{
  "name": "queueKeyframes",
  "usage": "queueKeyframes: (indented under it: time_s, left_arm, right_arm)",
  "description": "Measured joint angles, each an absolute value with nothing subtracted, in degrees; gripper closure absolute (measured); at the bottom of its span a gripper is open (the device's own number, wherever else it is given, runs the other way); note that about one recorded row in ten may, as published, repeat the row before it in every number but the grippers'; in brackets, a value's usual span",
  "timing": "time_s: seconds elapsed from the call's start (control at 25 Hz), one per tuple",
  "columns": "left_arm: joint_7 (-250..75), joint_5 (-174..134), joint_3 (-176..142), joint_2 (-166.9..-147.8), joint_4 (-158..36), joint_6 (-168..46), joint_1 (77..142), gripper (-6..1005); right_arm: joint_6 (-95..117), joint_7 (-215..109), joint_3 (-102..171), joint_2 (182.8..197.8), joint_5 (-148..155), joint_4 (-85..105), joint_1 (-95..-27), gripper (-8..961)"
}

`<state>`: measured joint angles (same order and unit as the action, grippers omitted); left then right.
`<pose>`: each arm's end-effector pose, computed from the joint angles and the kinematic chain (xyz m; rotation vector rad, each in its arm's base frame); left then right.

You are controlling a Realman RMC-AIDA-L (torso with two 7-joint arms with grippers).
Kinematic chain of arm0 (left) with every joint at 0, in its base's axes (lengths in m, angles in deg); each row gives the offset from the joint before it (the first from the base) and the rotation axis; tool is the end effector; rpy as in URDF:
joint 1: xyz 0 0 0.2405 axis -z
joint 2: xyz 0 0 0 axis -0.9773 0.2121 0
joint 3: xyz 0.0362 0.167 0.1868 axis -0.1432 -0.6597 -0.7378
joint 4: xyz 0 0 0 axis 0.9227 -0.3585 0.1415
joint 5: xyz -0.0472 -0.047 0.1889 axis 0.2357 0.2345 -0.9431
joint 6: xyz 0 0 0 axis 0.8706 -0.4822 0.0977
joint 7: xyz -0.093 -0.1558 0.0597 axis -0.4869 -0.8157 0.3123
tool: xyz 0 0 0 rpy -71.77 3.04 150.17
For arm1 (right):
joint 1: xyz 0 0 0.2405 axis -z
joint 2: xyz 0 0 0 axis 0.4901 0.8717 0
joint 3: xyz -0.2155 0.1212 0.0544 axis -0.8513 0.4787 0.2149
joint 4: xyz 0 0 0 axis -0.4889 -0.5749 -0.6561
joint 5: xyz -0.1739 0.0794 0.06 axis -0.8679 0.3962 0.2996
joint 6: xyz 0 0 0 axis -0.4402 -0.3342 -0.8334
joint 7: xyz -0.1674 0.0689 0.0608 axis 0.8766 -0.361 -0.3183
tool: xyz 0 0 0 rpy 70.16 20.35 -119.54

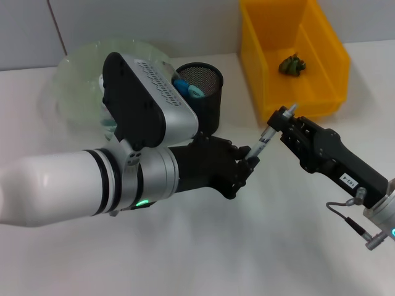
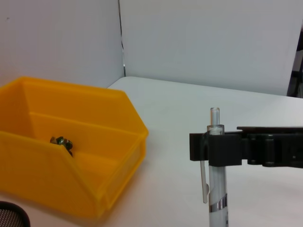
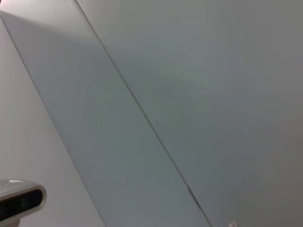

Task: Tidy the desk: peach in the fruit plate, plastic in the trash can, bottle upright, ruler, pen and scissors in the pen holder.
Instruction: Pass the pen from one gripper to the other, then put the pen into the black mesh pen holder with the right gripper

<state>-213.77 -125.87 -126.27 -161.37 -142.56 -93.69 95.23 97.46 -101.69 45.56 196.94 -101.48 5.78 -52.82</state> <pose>-0.1062 0.3074 -0.1381 -2.7328 -0.3317 -0.3176 0.2408 0.2919 -0.0470 -2.0447 0.8397 1.4184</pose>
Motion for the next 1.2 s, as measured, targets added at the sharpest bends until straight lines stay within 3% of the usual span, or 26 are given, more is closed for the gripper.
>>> queueKeyframes:
  time_s: [0.24, 0.68, 0.88, 1.12, 1.2]
  left_arm:
    - [-213.8, -125.0, -126.3, -161.33, -142.6, -93.6, 95.3, 735]
    - [-213.5, -124.1, -126.3, -161.16, -143.0, -93.9, 94.9, 716]
    - [-202.1, -113.9, -125.4, -161.0, -143.2, -94.4, 91.9, 486]
    - [-176.2, -93.8, -120.9, -160.89, -139.9, -101.7, 87.0, 367]
    - [-152.9, -75.5, -115.5, -161.04, -123.8, -117.0, 88.0, 347]
  right_arm:
    - [96.1, -101.7, 46.0, 197.01, -101.2, 5.8, -52.7, 784]
    - [95.5, -98.5, 48.4, 197.12, -101.0, 5.5, -52.1, 818]
    - [96.0, -95.4, 52.6, 196.78, -101.0, 6.7, -52.3, 826]
    - [98.1, -94.3, 55.0, 196.62, -101.0, 11.0, -55.6, 826]
    - [98.4, -88.0, 55.5, 196.62, -100.9, 11.9, -59.3, 827]
